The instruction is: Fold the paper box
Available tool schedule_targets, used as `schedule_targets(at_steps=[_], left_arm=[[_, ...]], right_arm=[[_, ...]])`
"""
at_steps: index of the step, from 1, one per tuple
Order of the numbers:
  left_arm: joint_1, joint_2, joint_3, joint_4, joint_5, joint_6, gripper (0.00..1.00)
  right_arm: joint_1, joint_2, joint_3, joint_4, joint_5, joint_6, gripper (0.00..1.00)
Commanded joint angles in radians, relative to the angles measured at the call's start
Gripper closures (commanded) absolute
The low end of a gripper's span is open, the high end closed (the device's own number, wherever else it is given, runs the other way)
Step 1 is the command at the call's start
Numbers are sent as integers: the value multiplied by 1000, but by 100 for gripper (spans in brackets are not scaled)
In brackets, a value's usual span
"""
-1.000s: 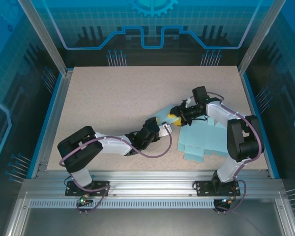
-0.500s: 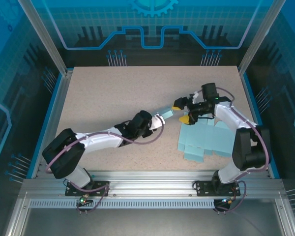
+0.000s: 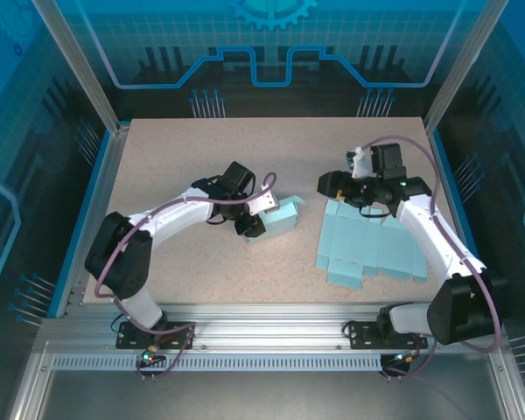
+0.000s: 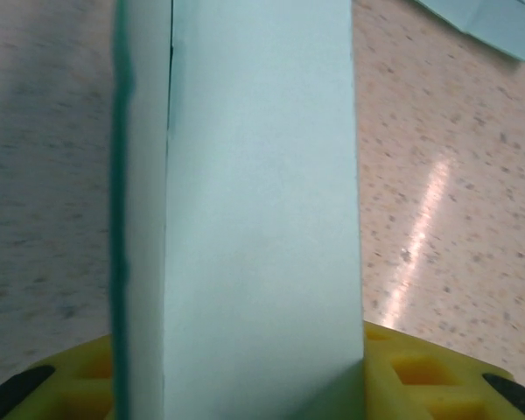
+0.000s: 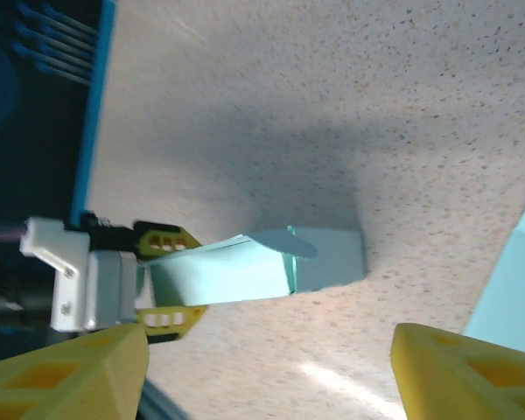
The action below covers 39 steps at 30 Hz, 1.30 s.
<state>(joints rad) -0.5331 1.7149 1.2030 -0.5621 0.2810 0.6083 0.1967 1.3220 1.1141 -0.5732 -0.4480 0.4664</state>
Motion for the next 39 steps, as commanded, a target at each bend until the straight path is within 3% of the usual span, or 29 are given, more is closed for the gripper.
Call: schedule_targets(at_steps=[1, 4, 10, 20, 34, 39], left_arm=[[21, 59, 60, -104, 123, 57, 66], [29, 102, 94, -134, 109, 62, 51], [36, 111, 94, -114, 86, 70, 43], [35, 59, 56, -33, 48, 57, 51], [26, 41, 46, -10, 2, 61, 52], [27, 40, 49, -10, 0, 63, 52]], right_arm=[[78, 36, 31, -52, 178, -186, 29], [122, 77, 17, -8, 199, -244, 35], [164, 156, 40, 35, 221, -319, 38], [189, 277, 132, 47, 211, -390, 39], [213, 305, 122, 38, 190, -424, 54], [213, 319, 115, 46, 209, -432, 46]])
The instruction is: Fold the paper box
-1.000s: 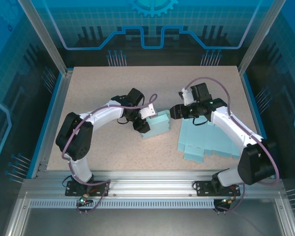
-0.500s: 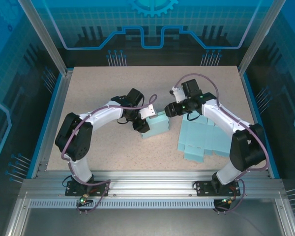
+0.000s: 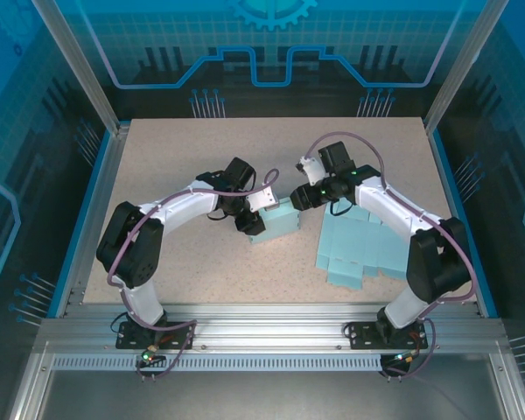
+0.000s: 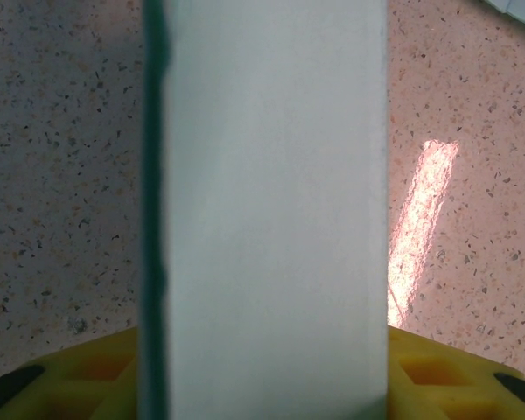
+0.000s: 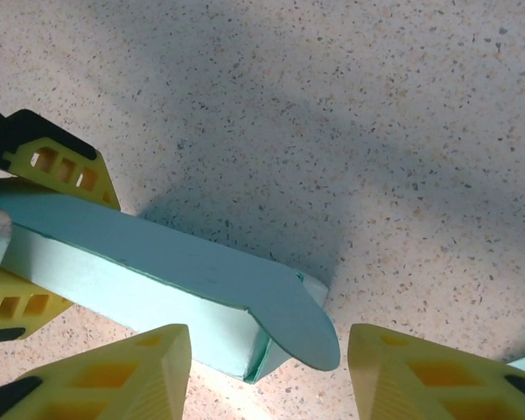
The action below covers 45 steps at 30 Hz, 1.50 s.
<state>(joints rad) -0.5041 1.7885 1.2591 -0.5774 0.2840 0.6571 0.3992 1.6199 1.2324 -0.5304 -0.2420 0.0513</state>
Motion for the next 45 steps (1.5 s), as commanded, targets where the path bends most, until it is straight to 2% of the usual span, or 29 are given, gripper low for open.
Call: schedule_targets(at_steps=[1, 4, 7, 14, 19, 24, 37, 45], left_arm=[[-3, -34, -6, 5, -3, 15, 51], [-3, -34, -5, 4, 1, 16, 51], [-4, -31, -3, 4, -1, 18, 51], [-29, -16, -2, 28, -107, 6, 48], [-46, -14, -2, 58, -185, -12, 49], [-62, -25, -16, 98, -245, -18, 50], [-67, 26, 10, 61, -250, -8, 53], [-67, 40, 24, 51, -234, -8, 53]], right_arm=[[12, 24, -7, 8, 5, -18, 45], [12, 33, -14, 20, -2, -21, 45], [13, 43, -11, 31, -12, -19, 50], [33, 15, 15, 22, -19, 7, 78], [42, -4, 30, -5, -22, 60, 88], [47, -21, 33, -6, -40, 124, 92], [44, 44, 183, -135, -136, 196, 94], [45, 66, 125, -115, -46, 167, 94]])
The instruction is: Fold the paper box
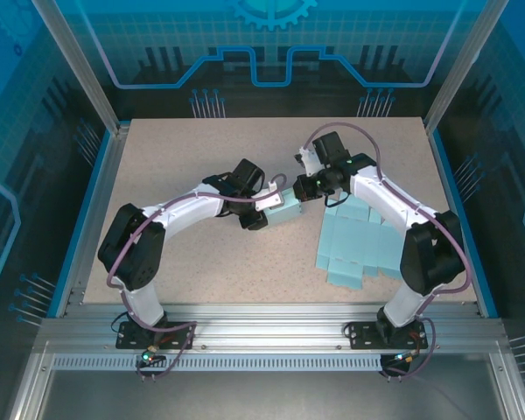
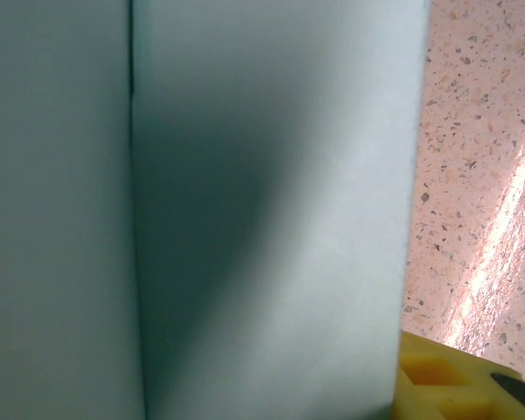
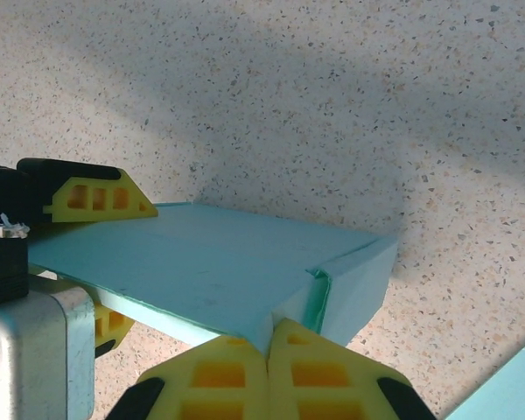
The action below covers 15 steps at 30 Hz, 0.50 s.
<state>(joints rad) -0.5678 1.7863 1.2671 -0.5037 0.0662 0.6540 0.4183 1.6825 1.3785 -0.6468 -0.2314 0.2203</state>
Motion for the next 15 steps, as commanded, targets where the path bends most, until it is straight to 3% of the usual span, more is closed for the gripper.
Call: schedule_targets(at_steps=[1, 15], left_arm=[[-2, 42, 18, -25, -12, -4, 53], [21, 34, 30, -33, 47, -18, 54]], right_arm=[[27, 4, -39, 16, -48, -5, 94], [28, 52, -120, 85, 76, -34, 98]])
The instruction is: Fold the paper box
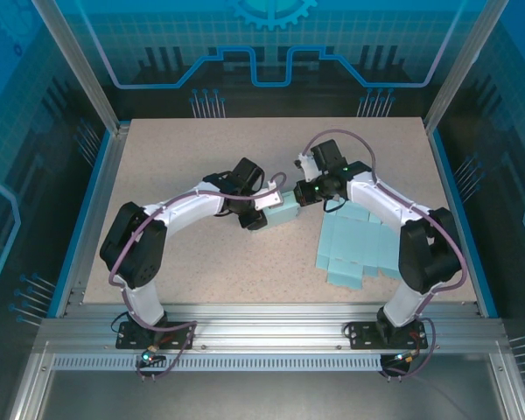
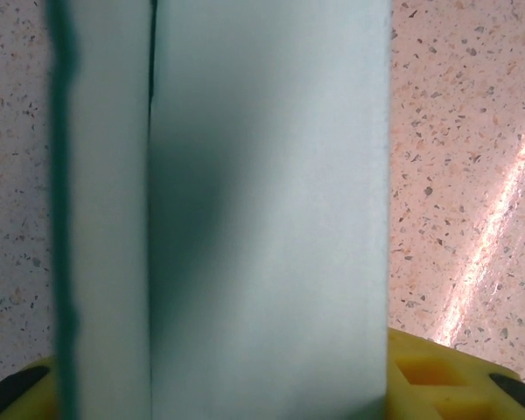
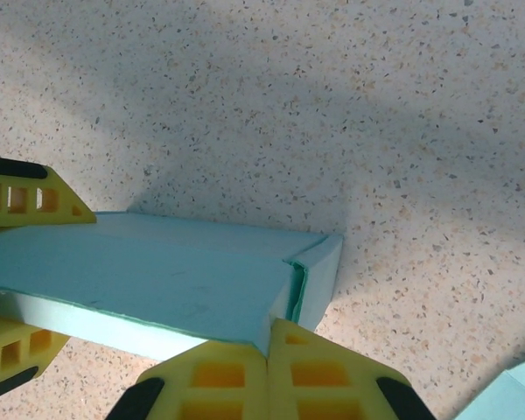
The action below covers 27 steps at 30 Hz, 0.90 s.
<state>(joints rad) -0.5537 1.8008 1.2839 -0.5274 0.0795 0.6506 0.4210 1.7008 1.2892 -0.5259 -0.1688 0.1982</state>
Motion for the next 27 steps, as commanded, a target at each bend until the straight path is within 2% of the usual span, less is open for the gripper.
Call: schedule_targets(at_steps=[1, 5, 10, 13, 17, 20, 24, 27], left_arm=[[6, 19, 14, -10, 33, -15, 54], [11, 4, 12, -8, 26, -28, 50], [12, -80, -15, 48, 36, -75, 16], [12, -159, -51, 86, 33, -109, 6], [12, -275, -113, 132, -5, -197, 6], [12, -359, -144, 134, -83, -337, 14], [12, -413, -125, 5, -226, -594, 25], [13, -425, -121, -87, -221, -743, 28]], right_arm=[[27, 33, -33, -35, 30, -13, 99], [29, 20, -36, -40, 50, -16, 99], [37, 7, -26, -51, 56, -17, 99], [41, 1, -21, -59, 59, -14, 99], [45, -10, -18, -62, 58, -5, 98], [50, -13, -13, -63, 60, -3, 97], [55, -8, -7, -67, 65, 6, 96], [54, -3, -1, -71, 68, 10, 94]])
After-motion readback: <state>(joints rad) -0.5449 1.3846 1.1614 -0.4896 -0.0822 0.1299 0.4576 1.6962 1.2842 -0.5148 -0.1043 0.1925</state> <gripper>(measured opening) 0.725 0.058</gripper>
